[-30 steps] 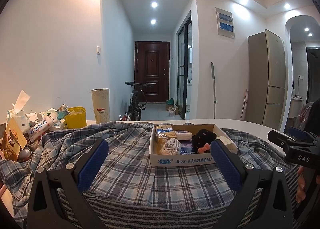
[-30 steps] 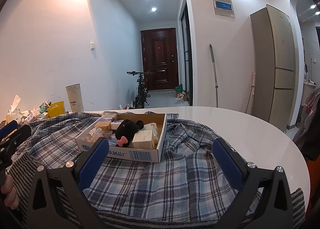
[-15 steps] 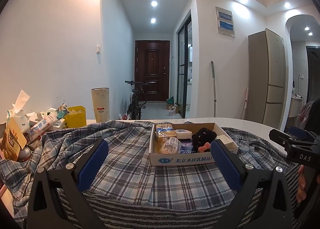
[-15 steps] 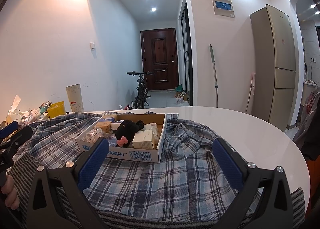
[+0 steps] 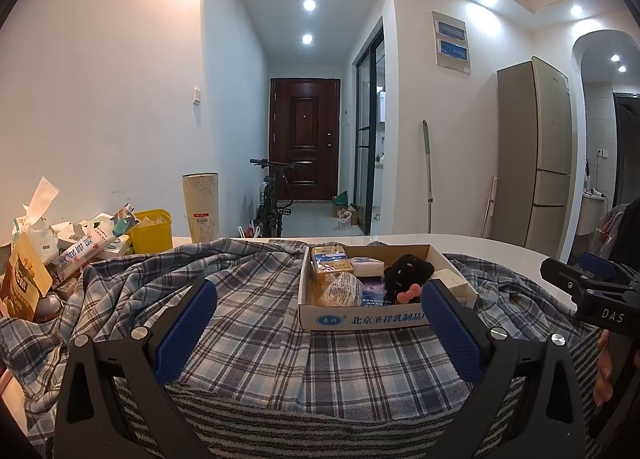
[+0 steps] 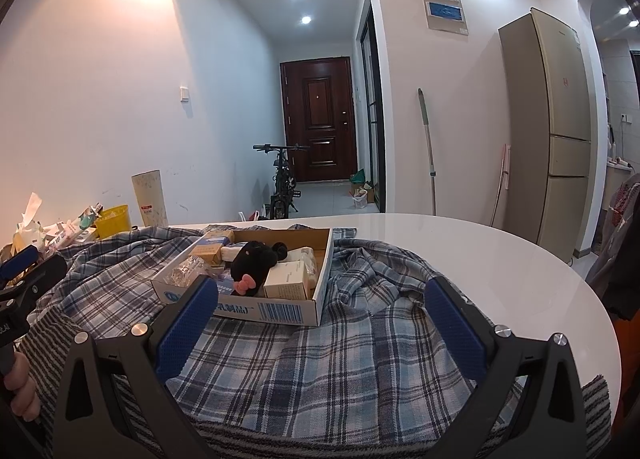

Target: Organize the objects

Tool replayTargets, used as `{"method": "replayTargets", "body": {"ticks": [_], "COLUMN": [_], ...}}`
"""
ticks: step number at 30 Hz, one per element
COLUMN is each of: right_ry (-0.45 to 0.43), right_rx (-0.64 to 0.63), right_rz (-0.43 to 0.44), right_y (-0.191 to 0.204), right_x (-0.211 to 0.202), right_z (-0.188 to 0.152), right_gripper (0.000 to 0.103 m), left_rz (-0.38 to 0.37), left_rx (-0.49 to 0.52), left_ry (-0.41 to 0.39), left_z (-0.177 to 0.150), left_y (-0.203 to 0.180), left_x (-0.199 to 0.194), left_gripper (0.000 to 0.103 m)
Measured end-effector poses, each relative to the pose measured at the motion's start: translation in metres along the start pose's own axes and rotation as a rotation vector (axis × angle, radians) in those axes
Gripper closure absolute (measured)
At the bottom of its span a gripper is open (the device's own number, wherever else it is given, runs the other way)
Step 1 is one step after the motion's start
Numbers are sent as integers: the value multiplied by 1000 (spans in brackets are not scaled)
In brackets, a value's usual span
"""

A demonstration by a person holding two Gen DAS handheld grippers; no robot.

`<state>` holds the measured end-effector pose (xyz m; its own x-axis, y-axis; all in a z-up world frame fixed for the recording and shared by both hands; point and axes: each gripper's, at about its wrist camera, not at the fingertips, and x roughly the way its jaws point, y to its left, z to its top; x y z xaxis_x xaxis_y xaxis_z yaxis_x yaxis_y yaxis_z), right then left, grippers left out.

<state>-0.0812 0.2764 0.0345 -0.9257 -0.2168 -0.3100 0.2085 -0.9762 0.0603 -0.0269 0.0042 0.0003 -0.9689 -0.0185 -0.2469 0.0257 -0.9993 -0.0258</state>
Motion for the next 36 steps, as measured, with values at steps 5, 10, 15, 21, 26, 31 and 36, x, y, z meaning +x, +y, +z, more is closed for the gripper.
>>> {"method": "replayTargets", "body": {"ticks": [5,10,15,21,26,31,36], "right_ry": [-1,2,4,3,3,2,1], "right_rx": [0,3,4,5,5,6,7], "right_rz": [0,-2,-2,-2,-2,-2,-2], "right_y": [0,0,0,-1,-1,-1,-1], "right_x": [0,0,1,0,0,1,1], "right_z": [0,0,0,0,0,-1,-1], "right_gripper": [0,0,0,0,0,0,0], "left_rz": [0,0,0,1,0,1,1], "left_rx": [0,-1,0,0,-5,-4,-8], "left_ry": [0,0,0,2,-3,-1,-5], "left_z": [0,0,1,0,-2,-2,-3], "left_y": [0,0,0,0,2,2,2], "left_x": [0,0,0,0,0,-2,-3], "left_gripper": [0,0,0,0,0,0,0]}}
